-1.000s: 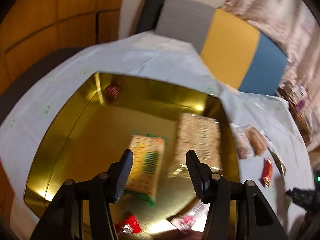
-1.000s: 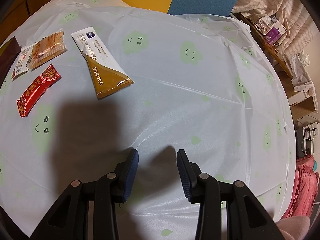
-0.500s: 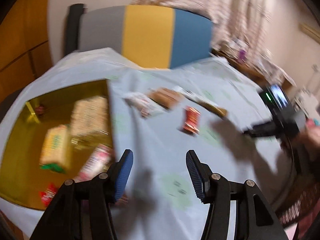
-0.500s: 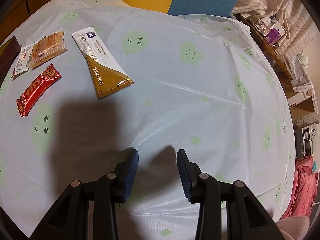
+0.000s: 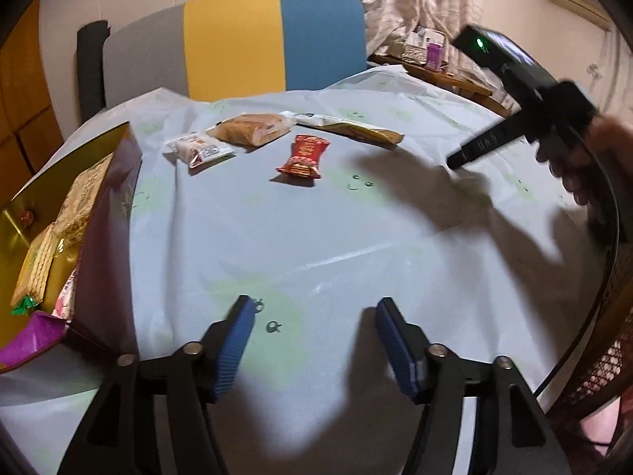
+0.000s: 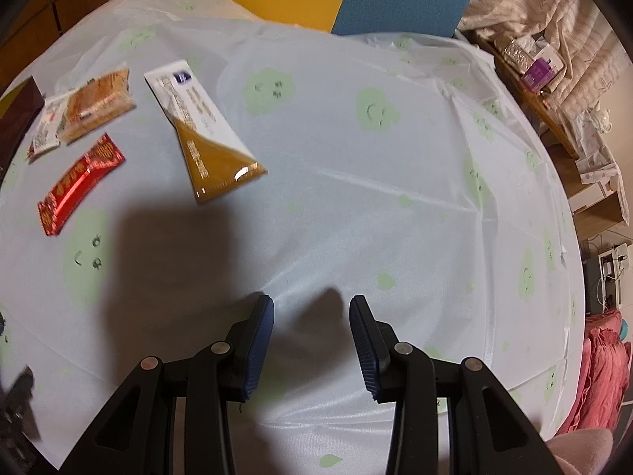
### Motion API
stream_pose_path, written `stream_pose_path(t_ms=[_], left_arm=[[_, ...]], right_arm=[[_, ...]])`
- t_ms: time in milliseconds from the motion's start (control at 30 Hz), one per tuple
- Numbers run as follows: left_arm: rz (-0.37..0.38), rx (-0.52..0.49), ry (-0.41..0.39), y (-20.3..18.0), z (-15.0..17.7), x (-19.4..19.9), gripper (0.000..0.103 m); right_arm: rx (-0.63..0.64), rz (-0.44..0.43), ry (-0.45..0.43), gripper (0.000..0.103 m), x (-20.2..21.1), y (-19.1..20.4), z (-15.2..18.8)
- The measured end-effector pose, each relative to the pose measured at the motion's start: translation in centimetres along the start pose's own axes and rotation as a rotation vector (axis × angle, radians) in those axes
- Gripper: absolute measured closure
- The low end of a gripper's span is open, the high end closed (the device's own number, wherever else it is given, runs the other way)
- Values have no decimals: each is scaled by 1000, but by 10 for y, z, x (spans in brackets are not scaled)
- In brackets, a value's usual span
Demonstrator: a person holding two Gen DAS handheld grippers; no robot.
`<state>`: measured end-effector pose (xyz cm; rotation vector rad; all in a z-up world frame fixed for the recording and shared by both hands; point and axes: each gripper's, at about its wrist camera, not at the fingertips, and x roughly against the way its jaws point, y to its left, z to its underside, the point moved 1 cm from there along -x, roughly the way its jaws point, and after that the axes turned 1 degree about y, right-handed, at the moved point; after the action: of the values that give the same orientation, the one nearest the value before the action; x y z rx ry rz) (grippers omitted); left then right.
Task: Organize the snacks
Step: 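Withdraw the open left tool from the tin, then close the right tool on the white-and-brown milk powder stick pack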
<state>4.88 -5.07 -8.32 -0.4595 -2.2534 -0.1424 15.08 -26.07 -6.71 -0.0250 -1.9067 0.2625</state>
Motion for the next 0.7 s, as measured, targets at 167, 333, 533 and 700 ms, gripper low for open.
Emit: stream_pose_path(t_ms=[167,333,533,700], left_arm=[[17,21,-18,2,3,0,36],[24,21,-29,2,4,-1,34],[27,23,-37,3,6,-1,34],[30,24,-40,4,6,-1,34]], right_arm=[[-39,-92,-63,63,15,-2,-5],[-30,-149,-68,63,21,6,-14],[-5,-197,-84,63,21,27,-42],[12,-226,-106,62,20,47,-68]])
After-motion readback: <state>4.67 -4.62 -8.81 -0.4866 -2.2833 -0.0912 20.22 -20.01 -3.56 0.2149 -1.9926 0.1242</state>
